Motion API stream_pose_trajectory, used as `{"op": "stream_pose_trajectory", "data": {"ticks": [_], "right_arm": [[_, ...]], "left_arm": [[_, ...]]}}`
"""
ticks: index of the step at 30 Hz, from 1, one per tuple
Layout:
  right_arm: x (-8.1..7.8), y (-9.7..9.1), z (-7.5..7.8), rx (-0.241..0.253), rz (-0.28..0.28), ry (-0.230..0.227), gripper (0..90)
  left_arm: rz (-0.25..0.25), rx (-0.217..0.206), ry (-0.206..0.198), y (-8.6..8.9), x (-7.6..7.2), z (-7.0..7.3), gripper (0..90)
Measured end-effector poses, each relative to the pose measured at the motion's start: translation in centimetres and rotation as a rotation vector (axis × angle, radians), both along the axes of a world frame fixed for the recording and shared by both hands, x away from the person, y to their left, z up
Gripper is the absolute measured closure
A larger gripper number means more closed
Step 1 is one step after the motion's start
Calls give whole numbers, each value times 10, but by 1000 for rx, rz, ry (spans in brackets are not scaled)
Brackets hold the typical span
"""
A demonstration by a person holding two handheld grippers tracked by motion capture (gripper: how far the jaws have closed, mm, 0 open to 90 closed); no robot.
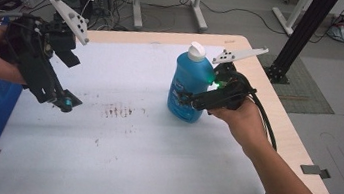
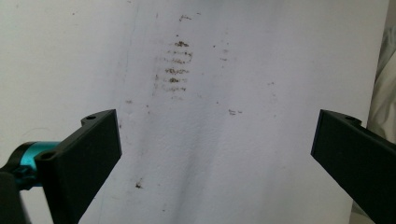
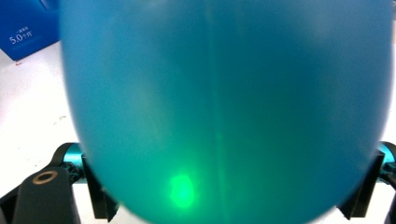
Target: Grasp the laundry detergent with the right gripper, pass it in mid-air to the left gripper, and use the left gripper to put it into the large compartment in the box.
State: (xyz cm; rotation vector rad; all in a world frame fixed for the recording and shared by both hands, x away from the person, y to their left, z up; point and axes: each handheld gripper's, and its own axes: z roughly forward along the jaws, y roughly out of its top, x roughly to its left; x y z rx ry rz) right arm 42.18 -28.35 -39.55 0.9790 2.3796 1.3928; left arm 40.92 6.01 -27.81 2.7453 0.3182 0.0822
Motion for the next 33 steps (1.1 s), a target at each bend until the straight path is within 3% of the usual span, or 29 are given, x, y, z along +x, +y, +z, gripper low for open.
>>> {"op": "stream_pose_trajectory", "data": {"ticks": [7, 22, 33], "right_arm": [[0, -3, -8, 41, -9, -11, 256], [-1, 2, -11, 50, -10, -69, 399], [-5, 5, -10, 7, -18, -123, 452]], "left_arm": [[-2, -1, 1, 0, 0, 0, 16], [3, -1, 6, 2, 1, -2, 16], [1, -10, 13, 2, 2, -3, 16]]}}
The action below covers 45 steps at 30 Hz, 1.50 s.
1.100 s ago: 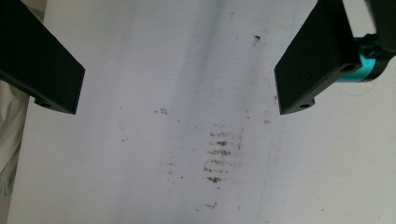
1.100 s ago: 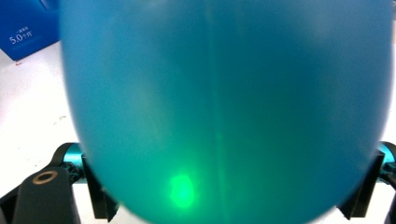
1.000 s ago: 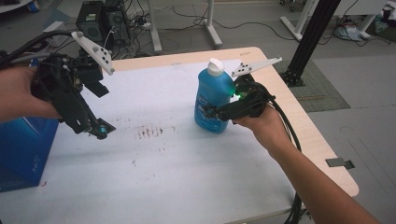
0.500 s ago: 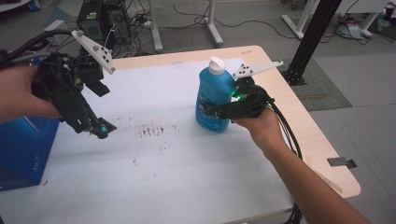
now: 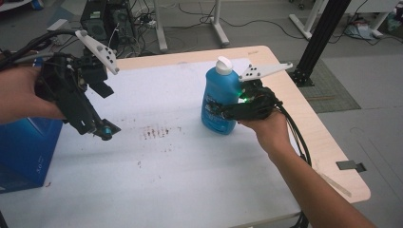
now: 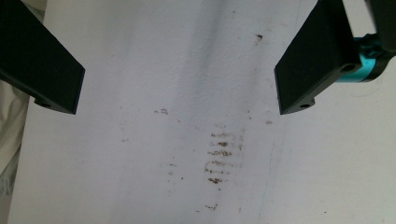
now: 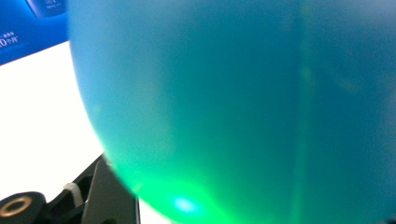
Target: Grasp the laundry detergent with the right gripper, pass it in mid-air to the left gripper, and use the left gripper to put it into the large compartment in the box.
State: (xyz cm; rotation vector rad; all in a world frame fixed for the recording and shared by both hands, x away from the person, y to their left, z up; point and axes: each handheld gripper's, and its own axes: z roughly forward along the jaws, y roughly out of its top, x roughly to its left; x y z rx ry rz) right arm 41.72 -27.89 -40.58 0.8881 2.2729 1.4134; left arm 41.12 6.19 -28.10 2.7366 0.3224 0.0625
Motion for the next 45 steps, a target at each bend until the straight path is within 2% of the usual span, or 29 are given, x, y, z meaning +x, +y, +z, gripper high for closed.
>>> {"op": "stream_pose_trajectory", "data": {"ticks": [5, 11, 16, 22, 30, 34, 45], "right_arm": [[-1, 0, 1, -8, 6, -4, 460], [-2, -1, 7, 1, 59, 4, 461], [-3, 1, 23, -1, 165, 6, 460], [-8, 10, 43, -53, 314, 9, 459], [-7, 20, 63, -129, 444, 25, 458], [-6, 24, 69, -148, 477, 30, 457], [-6, 34, 75, -154, 535, 38, 457]], "left_arm": [[-6, -3, 2, 0, 0, 1, 16], [-11, -8, 7, 0, -1, 1, 16], [-21, -14, 7, 0, -1, 5, 16], [-33, -15, 5, -2, -2, 12, 16], [-67, -10, 4, -5, -3, 21, 16], [-73, -13, 5, -5, -4, 25, 16], [-90, -2, 7, -7, -5, 33, 16]]}}
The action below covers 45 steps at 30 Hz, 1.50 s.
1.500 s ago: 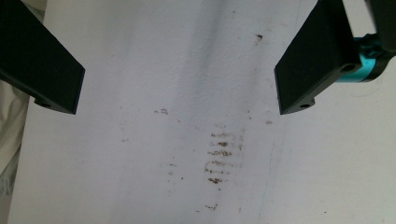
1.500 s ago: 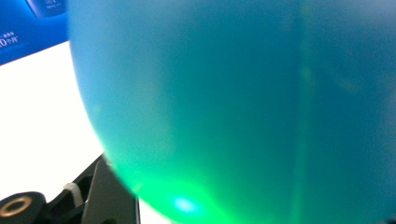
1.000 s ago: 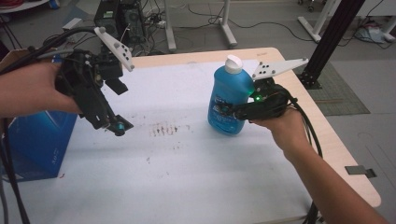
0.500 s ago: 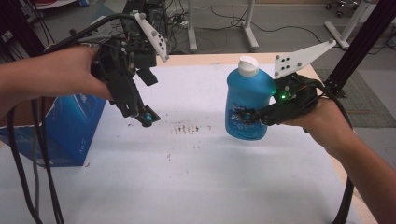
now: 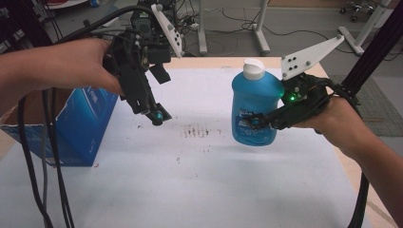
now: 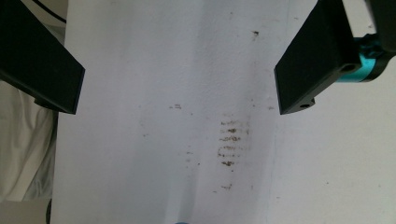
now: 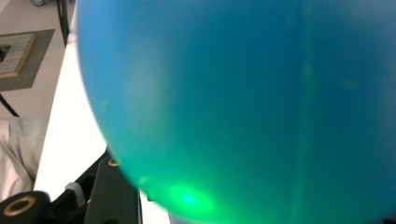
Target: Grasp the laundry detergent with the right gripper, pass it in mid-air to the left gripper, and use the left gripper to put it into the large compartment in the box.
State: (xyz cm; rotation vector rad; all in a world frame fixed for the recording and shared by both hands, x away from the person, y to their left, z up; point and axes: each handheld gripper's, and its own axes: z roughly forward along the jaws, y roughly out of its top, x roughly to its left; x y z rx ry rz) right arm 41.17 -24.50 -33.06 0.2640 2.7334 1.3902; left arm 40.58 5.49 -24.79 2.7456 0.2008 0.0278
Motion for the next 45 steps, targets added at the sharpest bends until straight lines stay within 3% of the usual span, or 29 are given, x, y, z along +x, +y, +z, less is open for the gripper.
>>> {"op": "stream_pose_trajectory", "data": {"ticks": [28, 45], "right_arm": [[2, 56, 11, -71, 169, 4, 456], [3, 81, 9, -89, 226, 8, 456]], "left_arm": [[-44, 9, 26, -10, -3, 9, 16], [-44, 1, 23, -14, -9, 14, 16]]}}
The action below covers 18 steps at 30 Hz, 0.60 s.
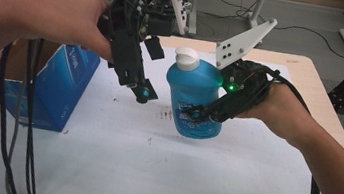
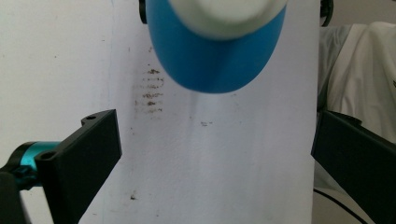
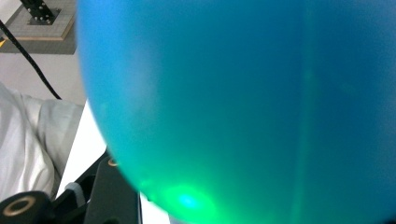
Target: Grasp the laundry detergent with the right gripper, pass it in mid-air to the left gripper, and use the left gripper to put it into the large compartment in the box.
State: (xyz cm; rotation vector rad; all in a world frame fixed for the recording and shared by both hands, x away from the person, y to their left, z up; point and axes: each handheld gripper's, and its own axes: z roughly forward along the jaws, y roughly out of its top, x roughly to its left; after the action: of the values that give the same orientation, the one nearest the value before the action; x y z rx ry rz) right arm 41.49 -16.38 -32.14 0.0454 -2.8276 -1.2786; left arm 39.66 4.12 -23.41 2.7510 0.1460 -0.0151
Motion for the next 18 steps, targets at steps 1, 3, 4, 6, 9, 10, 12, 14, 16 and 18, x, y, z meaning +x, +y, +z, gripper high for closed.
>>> {"op": "stream_pose_trajectory", "data": {"ticks": [1, 3, 4, 6, 9, 10, 12, 14, 16, 18], "right_arm": [[0, 2, 0, -2, 2, 1, 456], [0, 5, 0, -6, 11, 4, 456], [0, 6, 0, -6, 19, 2, 456], [0, 9, 0, -11, 28, 2, 456], [-1, 12, 0, -12, 30, 0, 456], [-2, 14, 0, -7, 31, 2, 456], [-2, 14, 0, -6, 27, 7, 456], [-3, 15, 1, -4, 27, 4, 456], [-3, 14, 1, -5, 27, 2, 455], [-3, 14, 2, -7, 22, 4, 455]], "left_arm": [[-1, 7, -1, 0, 0, 1, 16], [2, 8, -1, 0, -1, 1, 16], [6, 10, 0, 0, -2, 1, 16], [6, 8, -2, -1, -2, 1, 16], [8, 8, -2, -2, -1, 1, 16], [2, 11, -4, -5, -2, 1, 16], [-3, 11, -5, -7, -2, 1, 17], [-7, 11, -6, -9, -2, 1, 16], [-13, 13, -6, -10, -1, 2, 16], [-12, 11, -10, -12, -1, 2, 16]]}}
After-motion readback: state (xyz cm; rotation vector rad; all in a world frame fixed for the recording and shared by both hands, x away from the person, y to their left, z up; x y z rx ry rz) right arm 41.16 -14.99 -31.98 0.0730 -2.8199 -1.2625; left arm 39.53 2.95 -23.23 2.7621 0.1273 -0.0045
